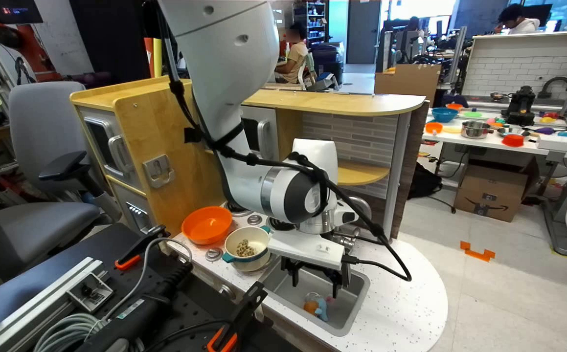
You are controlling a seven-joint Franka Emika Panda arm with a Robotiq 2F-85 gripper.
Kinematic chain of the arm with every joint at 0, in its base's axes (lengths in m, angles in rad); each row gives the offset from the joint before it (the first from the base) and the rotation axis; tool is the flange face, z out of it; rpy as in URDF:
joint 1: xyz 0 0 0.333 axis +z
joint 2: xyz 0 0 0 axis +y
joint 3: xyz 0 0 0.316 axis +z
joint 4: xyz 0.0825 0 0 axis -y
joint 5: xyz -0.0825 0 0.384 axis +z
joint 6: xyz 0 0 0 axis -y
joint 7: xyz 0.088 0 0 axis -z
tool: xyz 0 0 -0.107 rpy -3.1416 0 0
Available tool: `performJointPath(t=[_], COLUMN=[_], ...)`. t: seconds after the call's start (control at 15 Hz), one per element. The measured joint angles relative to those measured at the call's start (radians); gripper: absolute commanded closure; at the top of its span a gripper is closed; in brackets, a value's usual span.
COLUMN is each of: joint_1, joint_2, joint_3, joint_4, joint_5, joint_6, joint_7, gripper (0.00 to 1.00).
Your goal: Take the blue and brown plush toy out of the white pot and place it in the sink, pick up the tiger toy from the sink and put it in the white pot, pick up the blue and brown toy and place it inside the orange bowl
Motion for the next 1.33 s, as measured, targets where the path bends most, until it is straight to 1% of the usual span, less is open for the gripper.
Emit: performJointPath(t=[0.33,0.67,1.0,1.27,1.33], joint_1=[0.027,0.034,0.034,0.045,0.047], joint_2=[0.122,0.196,0.276,0.351,0.359], joint_3=[0.011,0.012,0.009,0.007,0.007], joint_4=[0.129,0.243,0.331,0.402,0.420], joint_5=[-0.001,-0.001,-0.003,-0.008,-0.008], joint_6=[-0.062,-0.123,-0.189,-0.218,-0.237], joint_7=[-0.004,-0.004,-0.004,-0.004,-0.007], gripper=[0.00,0.00,0.00,0.00,0.25])
